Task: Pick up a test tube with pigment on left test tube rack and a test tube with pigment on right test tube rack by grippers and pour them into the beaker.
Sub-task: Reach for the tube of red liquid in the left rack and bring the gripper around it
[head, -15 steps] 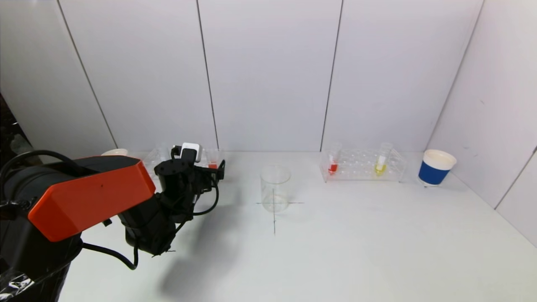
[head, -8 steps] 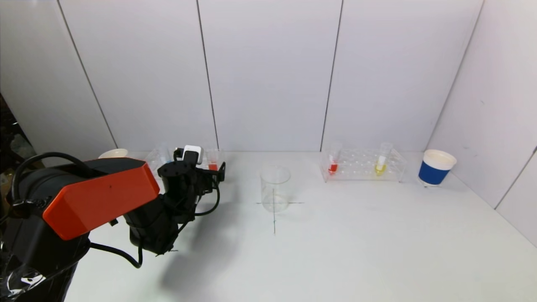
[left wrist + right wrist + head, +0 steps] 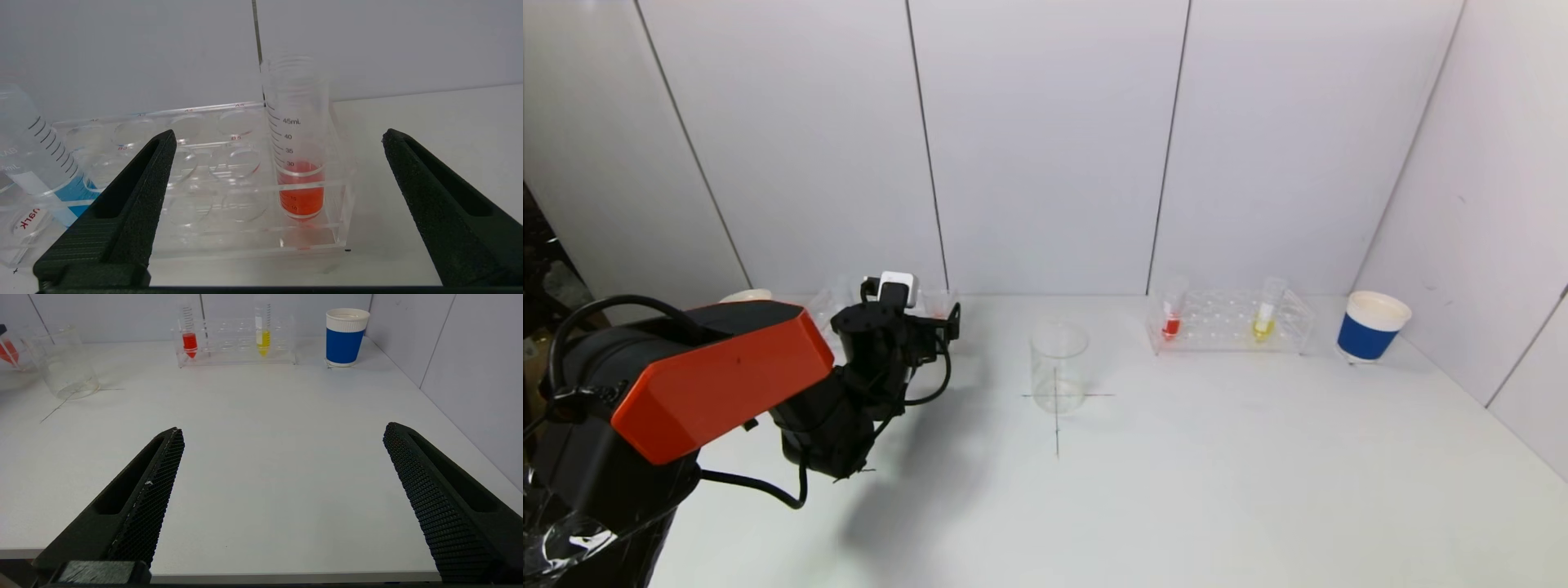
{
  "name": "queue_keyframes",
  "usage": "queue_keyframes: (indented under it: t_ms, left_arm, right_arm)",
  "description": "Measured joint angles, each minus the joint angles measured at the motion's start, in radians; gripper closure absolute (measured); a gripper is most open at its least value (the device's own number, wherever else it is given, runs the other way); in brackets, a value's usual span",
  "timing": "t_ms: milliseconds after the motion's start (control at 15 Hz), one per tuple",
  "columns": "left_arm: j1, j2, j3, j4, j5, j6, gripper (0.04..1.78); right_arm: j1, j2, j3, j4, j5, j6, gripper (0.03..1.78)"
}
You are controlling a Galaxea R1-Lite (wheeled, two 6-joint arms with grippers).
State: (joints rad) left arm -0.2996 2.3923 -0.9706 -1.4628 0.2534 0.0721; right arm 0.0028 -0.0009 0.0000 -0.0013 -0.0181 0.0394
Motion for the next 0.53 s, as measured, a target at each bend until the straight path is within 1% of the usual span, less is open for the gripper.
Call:
queue_keyframes:
  t_ms: [533]
  left_arm:
    - [0.001, 0.038, -0.089, 0.03, 0.01, 0.003, 0.06]
  right_arm:
    - [0.0, 0.0, 0.0, 0.0, 0.0, 0.0, 0.04]
